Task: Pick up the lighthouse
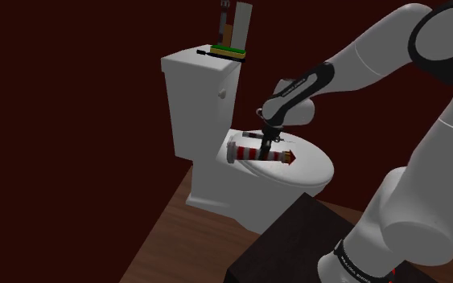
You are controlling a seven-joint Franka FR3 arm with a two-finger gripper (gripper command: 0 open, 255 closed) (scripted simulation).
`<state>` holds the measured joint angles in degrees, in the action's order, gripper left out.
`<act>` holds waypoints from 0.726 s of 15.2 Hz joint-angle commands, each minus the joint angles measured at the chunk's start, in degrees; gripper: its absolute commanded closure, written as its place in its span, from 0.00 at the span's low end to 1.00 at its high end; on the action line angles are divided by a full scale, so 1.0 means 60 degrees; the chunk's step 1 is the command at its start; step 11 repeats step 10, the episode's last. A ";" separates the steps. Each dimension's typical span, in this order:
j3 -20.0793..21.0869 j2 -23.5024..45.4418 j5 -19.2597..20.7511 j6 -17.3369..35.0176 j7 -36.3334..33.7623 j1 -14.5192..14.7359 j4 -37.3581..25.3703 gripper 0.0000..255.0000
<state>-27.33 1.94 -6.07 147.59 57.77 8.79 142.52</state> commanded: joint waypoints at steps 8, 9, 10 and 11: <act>-0.0017 -0.1087 0.0948 -0.1213 -0.0717 -0.0052 -0.0268 1.00; -0.0014 -0.1103 0.0959 -0.1234 -0.0726 -0.0056 -0.0275 1.00; -0.0012 -0.1103 0.0960 -0.1233 -0.0726 -0.0057 -0.0274 1.00; -0.0012 -0.1103 0.0960 -0.1233 -0.0726 -0.0057 -0.0274 1.00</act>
